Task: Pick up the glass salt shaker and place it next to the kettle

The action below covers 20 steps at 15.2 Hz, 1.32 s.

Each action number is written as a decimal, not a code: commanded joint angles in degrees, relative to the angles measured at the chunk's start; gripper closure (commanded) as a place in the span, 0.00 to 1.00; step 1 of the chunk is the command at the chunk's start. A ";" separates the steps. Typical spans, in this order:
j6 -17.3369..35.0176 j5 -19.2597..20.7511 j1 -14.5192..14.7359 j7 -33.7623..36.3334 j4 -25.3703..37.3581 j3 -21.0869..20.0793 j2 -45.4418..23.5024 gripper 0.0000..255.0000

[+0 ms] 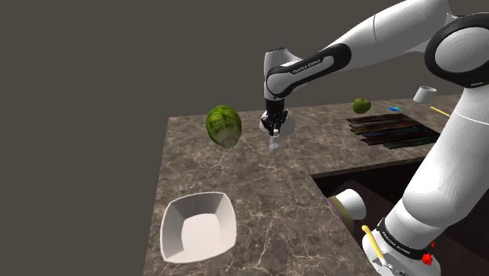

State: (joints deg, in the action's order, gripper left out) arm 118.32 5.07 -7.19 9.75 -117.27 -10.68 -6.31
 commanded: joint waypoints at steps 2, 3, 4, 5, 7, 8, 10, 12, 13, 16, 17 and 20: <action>0.02 0.00 0.00 0.00 -0.01 0.00 0.00 1.00; 0.02 0.00 0.00 0.00 -0.01 0.00 0.00 0.00; 0.02 0.00 0.00 0.00 -0.01 0.00 0.00 0.00; 0.02 0.00 0.00 0.00 0.00 0.00 0.00 0.00; 0.02 0.00 0.00 0.00 0.00 0.00 0.00 0.00; 0.02 0.00 0.00 0.00 0.00 0.00 0.00 0.00; -3.67 -0.40 0.06 -0.27 2.54 -0.12 1.17 0.00; -7.00 -0.69 0.13 -0.46 5.09 -0.22 1.98 0.00; -7.00 -0.69 0.13 -0.46 5.09 -0.22 1.98 0.00; -7.00 -0.69 0.13 -0.46 5.09 -0.22 1.98 0.00; -7.00 -0.69 0.13 -0.46 5.09 -0.22 1.98 0.00; -7.00 -0.69 0.13 -0.46 5.09 -0.22 1.98 0.00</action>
